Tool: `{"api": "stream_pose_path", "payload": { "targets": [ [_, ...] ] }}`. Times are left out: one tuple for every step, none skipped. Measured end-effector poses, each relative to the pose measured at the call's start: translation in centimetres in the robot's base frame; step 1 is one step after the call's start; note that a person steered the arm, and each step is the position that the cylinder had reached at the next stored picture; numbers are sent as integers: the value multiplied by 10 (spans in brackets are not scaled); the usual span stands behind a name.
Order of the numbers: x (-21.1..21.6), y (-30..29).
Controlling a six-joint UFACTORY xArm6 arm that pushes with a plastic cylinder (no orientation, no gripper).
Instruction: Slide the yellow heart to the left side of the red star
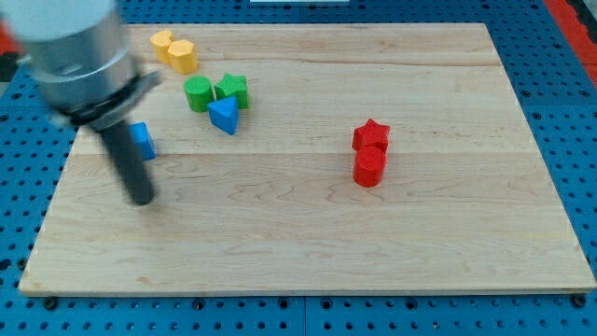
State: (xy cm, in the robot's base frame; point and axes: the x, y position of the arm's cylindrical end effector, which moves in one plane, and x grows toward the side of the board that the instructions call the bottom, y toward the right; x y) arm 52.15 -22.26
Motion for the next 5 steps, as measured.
{"api": "stream_pose_path", "payload": {
  "targets": [
    [-35,-26],
    [-86,39],
    [-117,80],
    [-99,29],
    [-145,-34]
  ]
}}
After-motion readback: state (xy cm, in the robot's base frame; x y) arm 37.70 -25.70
